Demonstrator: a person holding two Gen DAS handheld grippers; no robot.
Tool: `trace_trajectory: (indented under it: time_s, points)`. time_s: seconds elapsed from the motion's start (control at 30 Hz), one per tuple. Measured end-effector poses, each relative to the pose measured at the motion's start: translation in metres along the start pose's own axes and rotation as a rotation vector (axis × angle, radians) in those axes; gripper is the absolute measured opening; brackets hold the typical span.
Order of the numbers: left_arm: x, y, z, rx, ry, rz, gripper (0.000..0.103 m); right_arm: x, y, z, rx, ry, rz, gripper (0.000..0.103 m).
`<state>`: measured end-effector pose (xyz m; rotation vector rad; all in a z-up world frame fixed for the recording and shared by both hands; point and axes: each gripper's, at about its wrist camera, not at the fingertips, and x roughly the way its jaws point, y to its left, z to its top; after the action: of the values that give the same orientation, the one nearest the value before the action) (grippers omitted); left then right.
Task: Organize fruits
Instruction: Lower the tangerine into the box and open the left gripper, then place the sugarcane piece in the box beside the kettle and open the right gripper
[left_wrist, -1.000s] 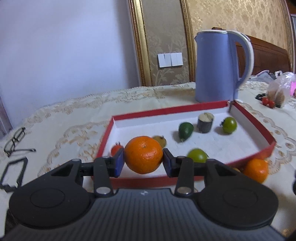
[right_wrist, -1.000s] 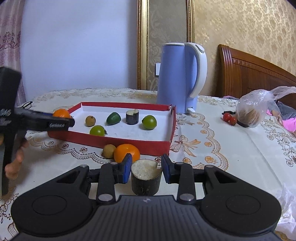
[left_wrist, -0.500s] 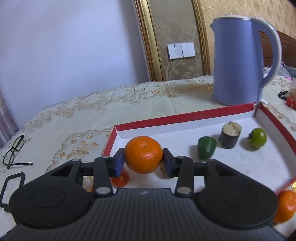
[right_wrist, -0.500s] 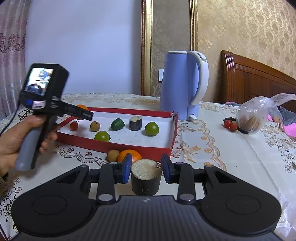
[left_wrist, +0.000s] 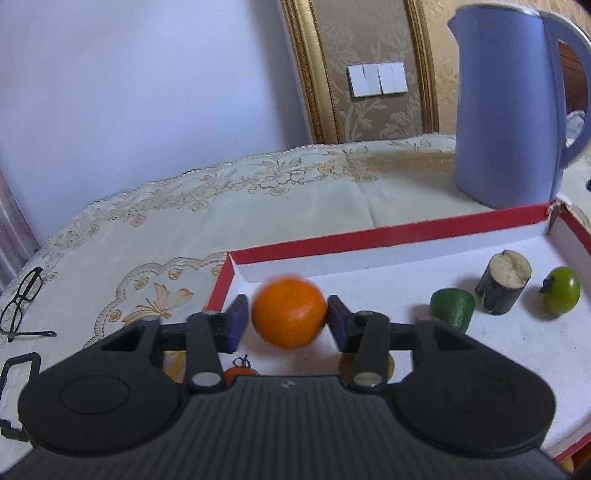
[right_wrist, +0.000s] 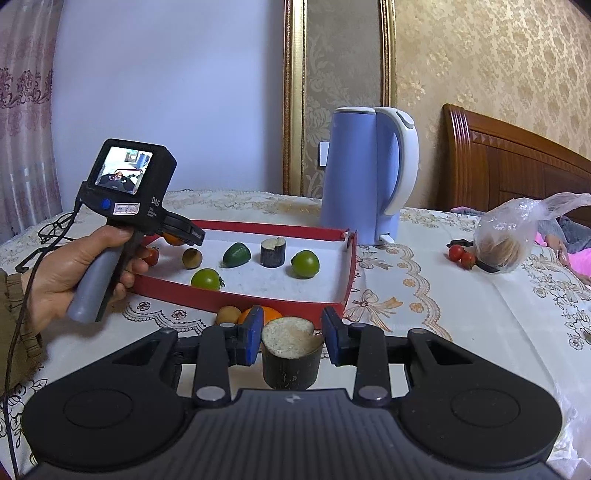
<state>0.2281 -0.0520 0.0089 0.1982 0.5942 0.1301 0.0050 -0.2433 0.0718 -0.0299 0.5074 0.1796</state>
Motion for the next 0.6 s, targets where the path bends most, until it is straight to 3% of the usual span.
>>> trace_trajectory:
  time_s: [0.03, 0.23, 0.3, 0.37, 0.6]
  points:
    - [-0.004, 0.001, 0.000, -0.001, -0.016, 0.011, 0.061, 0.001, 0.000, 0.001, -0.001, 0.000, 0.000, 0.034]
    - [-0.034, 0.009, -0.004, -0.013, -0.057, -0.017, 0.062, 0.010, 0.006, 0.005, -0.016, 0.006, 0.004, 0.034]
    - [-0.042, 0.013, -0.009, -0.032, -0.053, -0.044, 0.067, 0.016, 0.009, 0.008, -0.021, 0.008, 0.007, 0.034]
    - [-0.050, 0.017, -0.017, -0.045, -0.053, -0.073, 0.074, 0.022, 0.009, 0.011, -0.020, 0.012, 0.017, 0.034]
    - [-0.074, 0.033, -0.053, -0.092, -0.053, -0.123, 0.078, 0.049, 0.014, 0.026, -0.035, 0.037, 0.022, 0.034]
